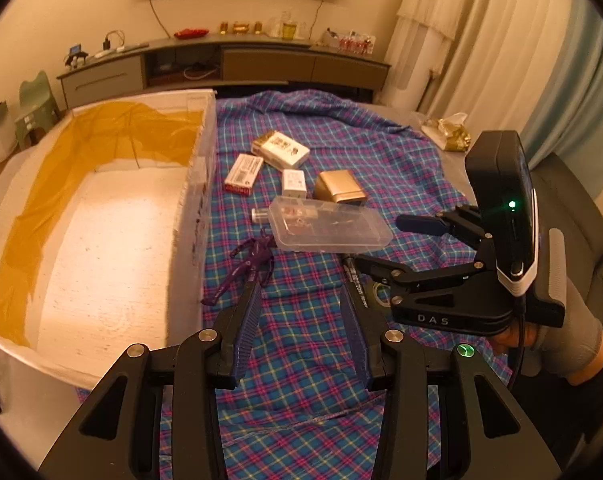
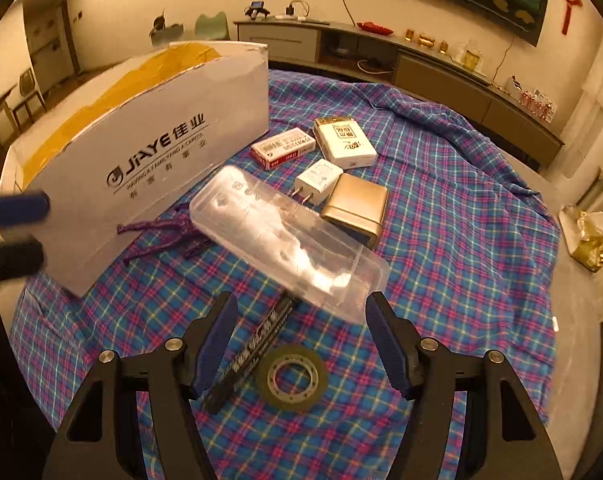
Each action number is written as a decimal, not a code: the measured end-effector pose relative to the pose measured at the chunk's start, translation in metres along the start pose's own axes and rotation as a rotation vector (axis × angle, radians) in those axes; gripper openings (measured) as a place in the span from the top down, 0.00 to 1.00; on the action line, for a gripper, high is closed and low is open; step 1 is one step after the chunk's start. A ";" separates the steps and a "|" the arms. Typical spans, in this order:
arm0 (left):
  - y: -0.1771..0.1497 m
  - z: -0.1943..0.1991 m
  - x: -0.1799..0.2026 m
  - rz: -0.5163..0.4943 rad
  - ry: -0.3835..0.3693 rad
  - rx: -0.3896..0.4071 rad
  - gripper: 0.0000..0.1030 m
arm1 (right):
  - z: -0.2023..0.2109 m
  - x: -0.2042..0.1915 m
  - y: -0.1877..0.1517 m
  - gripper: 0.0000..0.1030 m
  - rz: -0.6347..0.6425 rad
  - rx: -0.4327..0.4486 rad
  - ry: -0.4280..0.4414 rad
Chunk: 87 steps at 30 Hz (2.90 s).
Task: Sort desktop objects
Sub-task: 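Grasp the clear plastic case with the right tool while the left tool reaches the black marker, then grasp the black marker with the left tool while the right tool lifts the plastic case, then carry the marker and plastic case with both tools over the white cardboard box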
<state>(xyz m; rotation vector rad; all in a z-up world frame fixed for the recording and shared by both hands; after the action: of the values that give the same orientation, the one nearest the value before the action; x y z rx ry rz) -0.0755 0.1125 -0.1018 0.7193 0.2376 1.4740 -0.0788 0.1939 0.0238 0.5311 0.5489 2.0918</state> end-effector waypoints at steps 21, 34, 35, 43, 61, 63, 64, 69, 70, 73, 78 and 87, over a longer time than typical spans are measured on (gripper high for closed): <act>-0.026 -0.078 0.056 -0.031 -0.054 -0.179 0.58 | -0.038 0.057 0.020 0.69 0.007 0.007 0.133; -0.029 -0.123 0.058 -0.022 0.112 -0.151 0.85 | -0.010 0.068 0.003 0.69 -0.197 0.069 0.285; -0.032 -0.123 0.061 -0.042 0.115 -0.150 0.87 | -0.008 0.068 0.000 0.69 -0.201 0.074 0.288; -0.029 -0.101 0.058 -0.009 0.058 -0.127 0.87 | 0.003 0.065 -0.014 0.70 -0.225 0.089 0.274; 0.011 -0.035 0.037 0.043 -0.013 0.037 0.87 | 0.022 0.018 -0.005 0.69 -0.243 0.133 0.274; 0.015 -0.030 0.036 0.049 -0.019 0.055 0.87 | 0.024 0.012 -0.003 0.69 -0.248 0.135 0.262; 0.018 -0.026 0.035 0.051 -0.021 0.066 0.87 | 0.025 0.009 -0.002 0.69 -0.253 0.134 0.262; 0.026 -0.009 0.027 0.065 -0.029 0.109 0.87 | 0.035 -0.004 0.006 0.69 -0.249 0.135 0.251; 0.029 -0.006 0.025 0.069 -0.031 0.119 0.87 | 0.037 -0.006 0.009 0.69 -0.243 0.134 0.251; 0.035 0.009 0.017 0.084 -0.036 0.148 0.87 | 0.046 -0.013 0.020 0.69 -0.222 0.140 0.242; 0.045 0.026 0.005 0.111 -0.043 0.191 0.87 | 0.057 -0.026 0.042 0.69 -0.194 0.153 0.225; 0.059 0.049 -0.028 0.174 -0.053 0.244 0.87 | 0.062 -0.047 0.080 0.69 -0.167 0.159 0.241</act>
<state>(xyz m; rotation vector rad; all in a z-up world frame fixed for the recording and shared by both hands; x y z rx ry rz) -0.1000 0.0675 -0.0379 0.9955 0.3246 1.6046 -0.0722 0.1248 0.1114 0.3108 0.8747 1.9734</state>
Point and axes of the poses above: each gripper's, at about its wrist camera, not at the fingertips, and z roughly against the way its jaws point, x to its right, y to its top, the point moved 9 cm from there along -z, roughly the way its jaws point, and after that the axes turned 9 degrees about z, right-handed, at the moved point
